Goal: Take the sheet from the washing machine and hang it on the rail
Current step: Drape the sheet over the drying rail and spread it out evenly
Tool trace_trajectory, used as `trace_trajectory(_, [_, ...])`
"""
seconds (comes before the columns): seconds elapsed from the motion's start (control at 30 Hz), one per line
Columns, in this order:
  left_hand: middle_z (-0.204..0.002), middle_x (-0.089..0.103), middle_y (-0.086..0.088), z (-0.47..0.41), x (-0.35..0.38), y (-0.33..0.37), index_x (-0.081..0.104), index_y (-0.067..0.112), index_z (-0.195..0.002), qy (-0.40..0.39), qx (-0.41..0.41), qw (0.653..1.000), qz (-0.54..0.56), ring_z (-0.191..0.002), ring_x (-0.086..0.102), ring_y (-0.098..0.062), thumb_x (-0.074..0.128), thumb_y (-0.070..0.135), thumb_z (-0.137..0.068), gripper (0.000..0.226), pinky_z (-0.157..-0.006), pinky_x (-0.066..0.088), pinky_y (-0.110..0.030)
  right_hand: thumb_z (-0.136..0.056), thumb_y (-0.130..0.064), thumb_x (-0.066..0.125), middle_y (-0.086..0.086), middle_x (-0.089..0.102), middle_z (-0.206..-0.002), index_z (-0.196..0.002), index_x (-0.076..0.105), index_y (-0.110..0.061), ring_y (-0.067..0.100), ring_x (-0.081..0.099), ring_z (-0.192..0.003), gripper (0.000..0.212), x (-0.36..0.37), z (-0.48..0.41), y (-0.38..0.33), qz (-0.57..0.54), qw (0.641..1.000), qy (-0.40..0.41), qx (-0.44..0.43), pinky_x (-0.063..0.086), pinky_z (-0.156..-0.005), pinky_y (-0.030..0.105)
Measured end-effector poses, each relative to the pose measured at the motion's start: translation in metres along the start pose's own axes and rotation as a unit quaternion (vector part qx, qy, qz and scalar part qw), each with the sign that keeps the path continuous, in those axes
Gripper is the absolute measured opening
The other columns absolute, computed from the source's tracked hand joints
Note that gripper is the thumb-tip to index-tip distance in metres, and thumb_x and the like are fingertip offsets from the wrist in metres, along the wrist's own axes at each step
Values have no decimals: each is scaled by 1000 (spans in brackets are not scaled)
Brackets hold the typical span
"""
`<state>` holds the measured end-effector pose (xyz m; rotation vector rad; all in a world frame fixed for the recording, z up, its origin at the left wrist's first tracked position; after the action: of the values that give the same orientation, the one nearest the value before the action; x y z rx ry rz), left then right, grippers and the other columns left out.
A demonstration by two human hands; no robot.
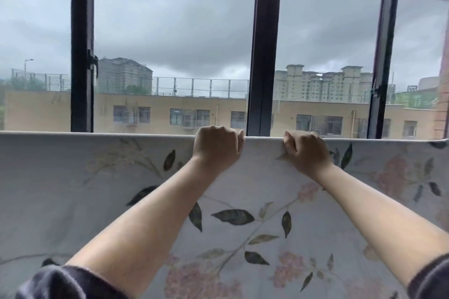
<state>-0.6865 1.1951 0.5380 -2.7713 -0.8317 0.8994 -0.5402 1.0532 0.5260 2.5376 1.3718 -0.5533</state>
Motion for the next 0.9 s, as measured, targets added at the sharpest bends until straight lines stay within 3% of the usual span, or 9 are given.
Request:
trace_trajectory(0.17, [-80,66,-5,-37,19,73,64,15,-85,23,34,999,5,-72,60,-25,21,37,-98,50,-57,32,-28,-89,-34,23,10,59,-60,-61,43,-17,30,56,-55,38,-2,5,76,6,999,33,16,38,-63,33])
trace_trajectory(0.3, [-66,51,-2,-61,29,126,62,15,-80,34,41,999,8,-62,47,-22,20,37,-99,51,-53,28,-27,-89,-34,23,9,62,-64,-65,55,-9,30,58,-61,47,-5,7,136,10,999,27,31,42,-71,36])
trace_trajectory(0.5, [-53,35,2,-89,40,193,49,18,-69,30,29,999,10,-55,43,-19,18,37,-99,47,-48,26,-23,-87,-40,18,10,65,-74,-70,55,-9,31,59,-73,51,-16,12,208,7,999,8,38,37,-78,36])
trace_trajectory(0.63, [-61,46,1,-108,44,248,56,19,-73,17,-10,1000,6,-57,43,-20,20,38,-99,48,-51,28,-25,-83,-47,11,9,67,-86,-75,51,-17,28,59,-85,50,-34,18,272,7,999,-25,39,32,-81,33])
trace_trajectory(0.77, [-64,56,-1,-126,52,299,65,15,-78,3,-43,999,-10,-59,50,-22,21,38,-98,54,-55,31,-27,-83,-53,7,6,65,-95,-88,56,-16,28,57,-94,62,-48,26,337,10,996,-78,29,35,-88,38])
trace_trajectory(0.9, [-77,67,-4,-145,62,341,67,14,-82,-17,-68,997,-8,-70,61,-24,21,38,-98,54,-57,32,-27,-98,-45,22,3,60,-108,-103,55,-17,28,49,-108,43,-57,33,394,6,991,-128,48,32,-94,40])
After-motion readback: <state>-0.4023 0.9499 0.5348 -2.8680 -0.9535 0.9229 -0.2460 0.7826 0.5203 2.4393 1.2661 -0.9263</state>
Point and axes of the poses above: each hand's wrist, its own z-axis away from the middle knuckle, its own x-axis out of the palm, y = z × x, the point moved 3 cm from there along -z, towards the middle knuckle
